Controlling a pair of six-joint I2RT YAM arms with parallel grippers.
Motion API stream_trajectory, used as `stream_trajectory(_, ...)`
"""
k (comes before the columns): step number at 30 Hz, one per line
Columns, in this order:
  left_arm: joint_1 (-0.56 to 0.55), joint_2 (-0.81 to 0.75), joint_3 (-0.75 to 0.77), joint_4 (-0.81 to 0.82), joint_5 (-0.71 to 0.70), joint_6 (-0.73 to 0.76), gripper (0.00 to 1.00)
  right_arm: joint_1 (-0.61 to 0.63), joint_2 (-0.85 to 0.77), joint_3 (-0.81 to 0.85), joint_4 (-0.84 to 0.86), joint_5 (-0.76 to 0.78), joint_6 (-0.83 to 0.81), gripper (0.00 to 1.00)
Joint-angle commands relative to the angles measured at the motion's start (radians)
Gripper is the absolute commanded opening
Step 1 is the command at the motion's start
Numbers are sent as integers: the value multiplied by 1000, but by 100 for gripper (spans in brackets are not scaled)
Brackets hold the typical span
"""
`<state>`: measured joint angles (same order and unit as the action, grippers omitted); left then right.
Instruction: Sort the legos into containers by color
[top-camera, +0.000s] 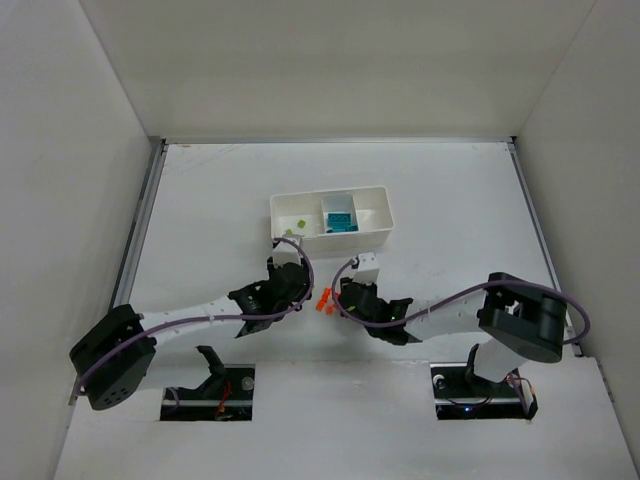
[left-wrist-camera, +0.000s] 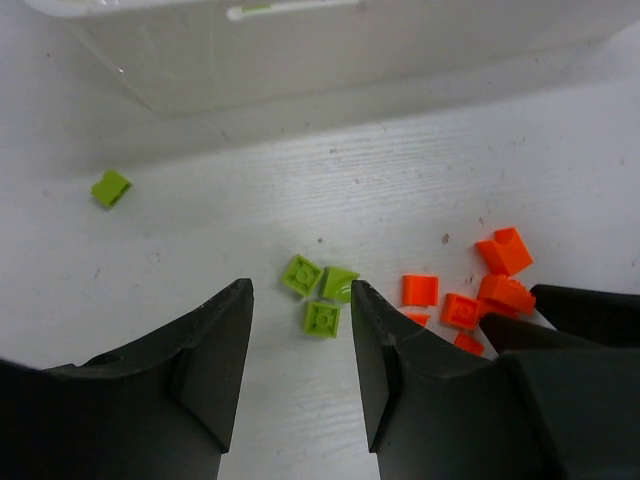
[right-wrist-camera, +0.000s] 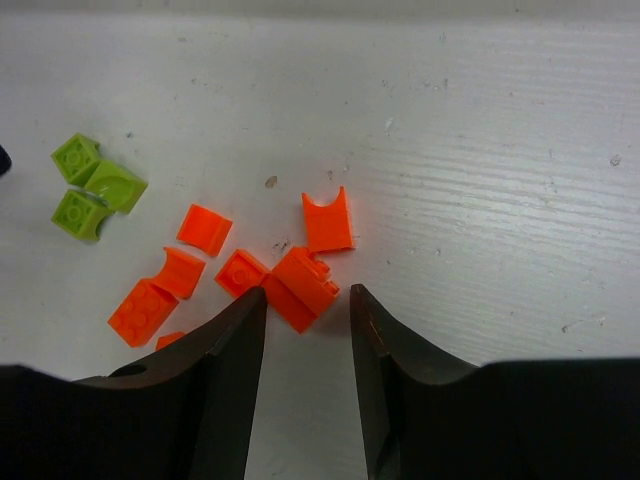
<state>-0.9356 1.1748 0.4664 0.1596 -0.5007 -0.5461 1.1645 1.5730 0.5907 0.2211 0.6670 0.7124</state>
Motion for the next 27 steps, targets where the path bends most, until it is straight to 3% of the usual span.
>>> stream_trajectory(1, -35, 0, -12, -2, -25, -41, 41, -9, 25, 26, 27, 32, -17, 41)
stream_trajectory(6, -67, 42, -11, 4, -16, -58, 41, -16, 38, 37, 37, 36, -28, 40)
stream_trajectory(10, -76, 59, -9, 6, -22, -66, 41, -19, 51, 44, 40, 45, -47, 54)
stream_trajectory(16, -85, 72, -14, 0, -45, -71, 41, -39, 76, 52, 70, 40, -48, 46)
stream_trajectory(22, -101, 66, -25, -12, -61, -75, 42, -42, 64, 44, 81, 29, -50, 32)
stream_trajectory(27, -110, 92, -23, -17, -59, -89, 43, -42, -19, 14, 67, 42, -50, 30)
